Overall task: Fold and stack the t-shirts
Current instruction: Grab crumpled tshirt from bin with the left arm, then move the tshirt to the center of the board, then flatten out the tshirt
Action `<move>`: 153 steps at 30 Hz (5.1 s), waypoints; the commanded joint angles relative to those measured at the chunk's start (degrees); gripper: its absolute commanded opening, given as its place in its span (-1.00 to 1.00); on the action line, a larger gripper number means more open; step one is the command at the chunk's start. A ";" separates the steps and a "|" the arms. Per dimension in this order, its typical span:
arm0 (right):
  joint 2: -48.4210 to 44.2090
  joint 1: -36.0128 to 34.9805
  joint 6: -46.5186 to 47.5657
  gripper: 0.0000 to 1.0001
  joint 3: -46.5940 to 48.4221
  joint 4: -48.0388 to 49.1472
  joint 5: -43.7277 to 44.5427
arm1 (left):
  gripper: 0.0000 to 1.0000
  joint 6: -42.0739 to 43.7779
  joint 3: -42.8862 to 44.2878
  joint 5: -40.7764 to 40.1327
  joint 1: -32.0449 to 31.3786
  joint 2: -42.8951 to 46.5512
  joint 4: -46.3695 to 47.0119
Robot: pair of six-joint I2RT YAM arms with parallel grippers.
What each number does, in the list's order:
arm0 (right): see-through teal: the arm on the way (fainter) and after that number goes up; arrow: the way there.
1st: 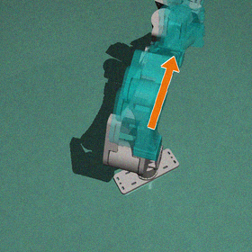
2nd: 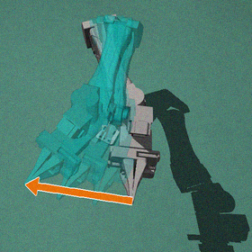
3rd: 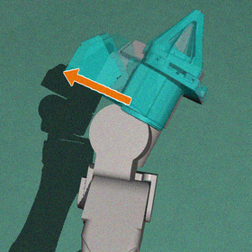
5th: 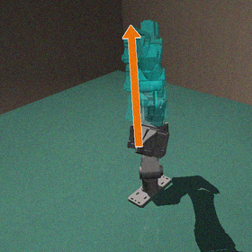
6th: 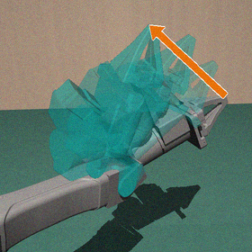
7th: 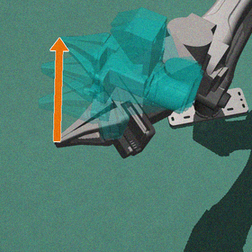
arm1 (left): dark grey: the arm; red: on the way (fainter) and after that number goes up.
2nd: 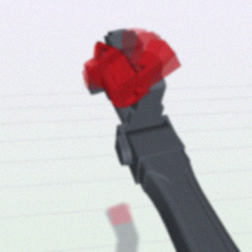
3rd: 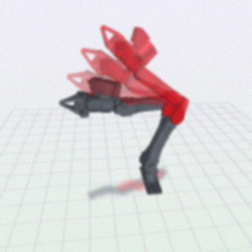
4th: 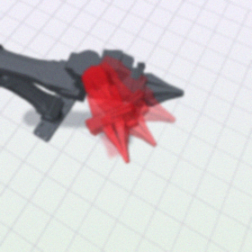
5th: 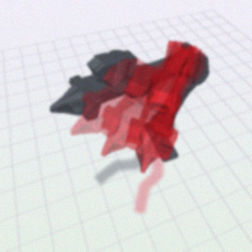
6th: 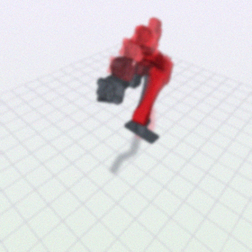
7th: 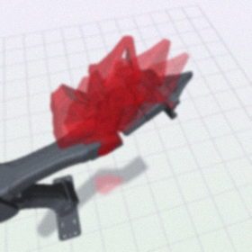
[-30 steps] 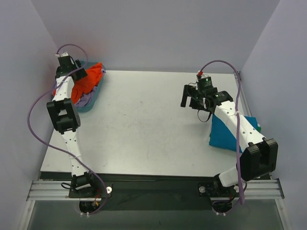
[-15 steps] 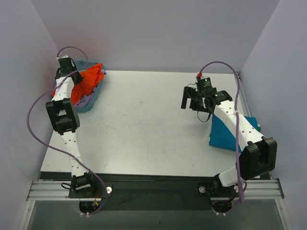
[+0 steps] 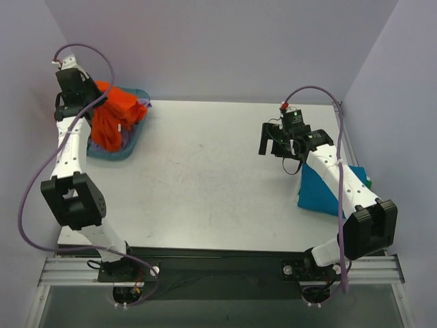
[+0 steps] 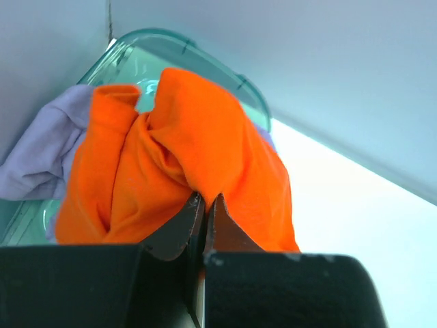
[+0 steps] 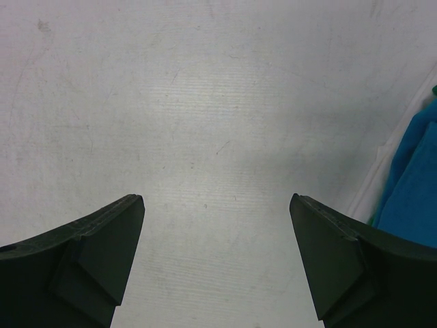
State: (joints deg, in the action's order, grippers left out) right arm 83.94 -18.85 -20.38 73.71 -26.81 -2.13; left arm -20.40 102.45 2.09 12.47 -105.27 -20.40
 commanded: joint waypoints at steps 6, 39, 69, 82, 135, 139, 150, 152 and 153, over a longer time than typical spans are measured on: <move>-5.01 -0.31 1.40 0.84 -1.20 1.14 -0.68 | -1.00 -2.53 -8.94 6.79 -1.74 20.52 8.62; -11.00 -0.40 -2.73 0.84 -20.10 6.06 -6.64 | 0.32 -4.82 -41.36 11.08 -23.45 36.29 -7.28; 5.26 -5.05 -4.32 0.36 -24.49 9.14 -14.83 | 0.43 -7.19 -46.91 15.84 -38.05 13.78 -3.51; 10.36 -5.58 -2.65 -0.20 -23.09 9.49 -17.37 | -0.12 -8.42 -45.15 17.60 -37.78 10.35 -0.95; 5.53 2.86 -0.18 -1.00 -15.88 -6.94 -5.95 | 0.21 -4.39 -39.89 13.39 -30.97 24.36 -7.04; 6.67 1.63 0.08 -1.00 -15.18 -6.59 -6.22 | 0.21 -0.88 -31.91 8.75 -38.03 14.15 -8.15; 5.88 1.71 0.78 -1.00 -15.70 -6.33 -6.04 | 0.21 0.45 -25.02 -6.39 -39.28 2.54 -11.41; 5.62 1.71 0.87 -1.00 -15.79 -6.33 -5.87 | 0.19 0.54 -25.28 -7.36 -39.28 2.01 -10.36; 5.62 1.97 0.87 -1.00 -15.79 -6.33 -5.87 | 0.18 0.71 -25.29 -7.27 -39.19 1.31 -9.23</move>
State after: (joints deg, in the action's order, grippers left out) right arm 90.45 -17.28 -19.86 56.71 -31.66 -8.36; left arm -21.10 74.85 -1.50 -26.92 -102.85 -31.44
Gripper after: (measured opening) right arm 0.043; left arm 0.597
